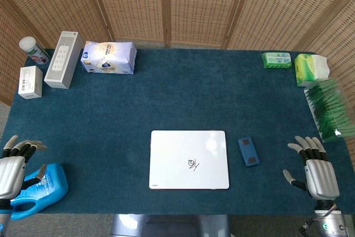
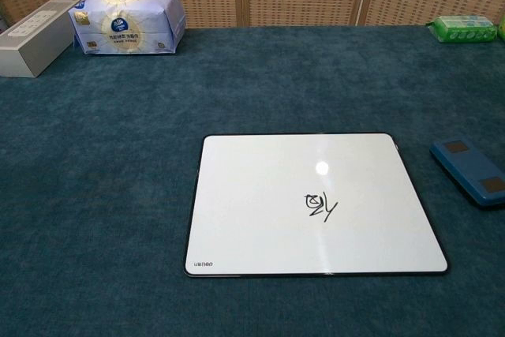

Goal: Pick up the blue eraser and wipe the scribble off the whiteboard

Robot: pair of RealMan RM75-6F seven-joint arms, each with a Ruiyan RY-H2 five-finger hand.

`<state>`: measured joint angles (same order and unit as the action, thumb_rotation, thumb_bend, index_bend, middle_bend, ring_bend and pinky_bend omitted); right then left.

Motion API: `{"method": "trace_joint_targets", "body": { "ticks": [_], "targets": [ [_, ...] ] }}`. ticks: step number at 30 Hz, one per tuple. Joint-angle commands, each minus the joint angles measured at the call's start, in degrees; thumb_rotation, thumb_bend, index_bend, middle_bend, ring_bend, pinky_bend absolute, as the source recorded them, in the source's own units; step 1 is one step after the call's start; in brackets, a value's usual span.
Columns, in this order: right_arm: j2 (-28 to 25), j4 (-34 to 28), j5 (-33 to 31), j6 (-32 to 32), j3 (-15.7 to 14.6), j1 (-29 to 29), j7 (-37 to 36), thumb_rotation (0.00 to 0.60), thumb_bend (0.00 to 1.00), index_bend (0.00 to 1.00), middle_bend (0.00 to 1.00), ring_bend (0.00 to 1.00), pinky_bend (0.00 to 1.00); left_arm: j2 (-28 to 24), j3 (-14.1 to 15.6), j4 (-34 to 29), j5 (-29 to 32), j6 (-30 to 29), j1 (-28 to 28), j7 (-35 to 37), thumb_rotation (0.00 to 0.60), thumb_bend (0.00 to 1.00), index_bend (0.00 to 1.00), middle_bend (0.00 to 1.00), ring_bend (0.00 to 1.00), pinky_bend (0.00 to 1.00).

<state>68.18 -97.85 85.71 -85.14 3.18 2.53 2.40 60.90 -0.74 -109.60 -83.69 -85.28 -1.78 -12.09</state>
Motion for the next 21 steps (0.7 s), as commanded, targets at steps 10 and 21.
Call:
{"method": "trace_joint_targets", "body": {
  "ticks": [10, 21],
  "targets": [
    [-0.66, -4.61, 1.88, 4.12, -0.26, 3.10, 0.58, 0.600, 0.24, 0.25, 0.15, 0.00, 0.00, -3.42, -0.70, -1.65, -1.68, 2.55, -2.31, 4.60, 0.600, 0.43, 0.34, 0.29, 0.22, 0.08],
    [7.20, -7.28, -1.08, 9.94, 0.85, 7.71, 11.61, 0.600, 0.24, 0.21, 0.14, 0.00, 0.00, -6.87, -0.50, -3.41, -5.24, 4.21, -4.34, 8.37, 0.600, 0.43, 0.34, 0.29, 0.23, 0.09]
  ]
}}
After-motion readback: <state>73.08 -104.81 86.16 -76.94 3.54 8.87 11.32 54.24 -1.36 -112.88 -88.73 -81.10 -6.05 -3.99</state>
